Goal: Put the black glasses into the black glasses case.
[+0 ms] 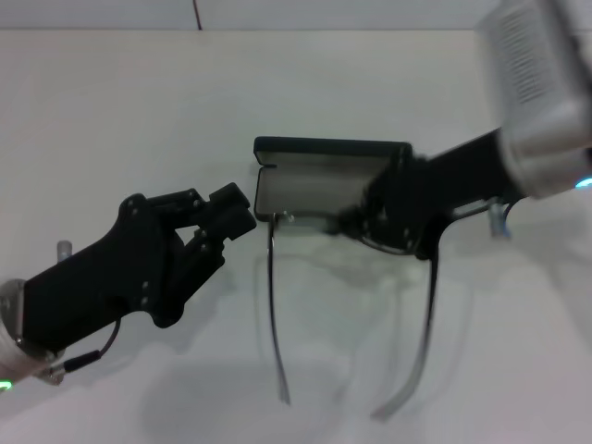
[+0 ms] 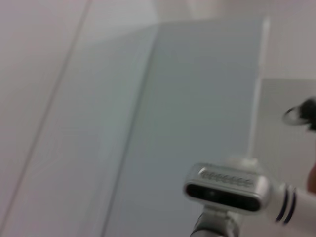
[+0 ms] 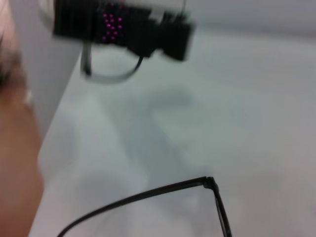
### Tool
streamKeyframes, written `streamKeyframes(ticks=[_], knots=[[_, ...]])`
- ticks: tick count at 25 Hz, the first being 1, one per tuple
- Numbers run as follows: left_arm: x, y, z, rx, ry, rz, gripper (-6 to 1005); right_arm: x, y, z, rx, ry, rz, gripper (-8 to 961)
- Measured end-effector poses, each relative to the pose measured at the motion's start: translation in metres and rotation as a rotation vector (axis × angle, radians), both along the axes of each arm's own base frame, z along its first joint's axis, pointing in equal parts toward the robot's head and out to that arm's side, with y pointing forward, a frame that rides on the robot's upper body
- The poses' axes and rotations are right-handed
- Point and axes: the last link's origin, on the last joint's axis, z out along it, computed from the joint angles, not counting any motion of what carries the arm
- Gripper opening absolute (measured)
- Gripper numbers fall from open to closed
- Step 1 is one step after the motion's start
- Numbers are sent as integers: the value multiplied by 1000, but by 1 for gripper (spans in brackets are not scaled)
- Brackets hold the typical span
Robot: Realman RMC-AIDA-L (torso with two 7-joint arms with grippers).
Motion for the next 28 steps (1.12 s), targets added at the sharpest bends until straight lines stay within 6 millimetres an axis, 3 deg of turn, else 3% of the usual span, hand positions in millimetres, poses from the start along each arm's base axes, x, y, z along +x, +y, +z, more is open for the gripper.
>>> streamKeyframes(ticks=[5, 11, 17, 28], knots=[[20, 10, 6, 19, -49, -123, 179, 25, -12, 34, 51, 413, -5, 64], [48, 24, -1, -45, -63, -263, 54, 56, -24, 45, 50, 755, -67, 65], [71, 31, -9, -99, -73, -369, 53, 67, -32, 43, 15, 821, -92, 63], [72, 28, -6, -63, -132, -342, 50, 69, -28, 33, -12, 817, -103, 60]])
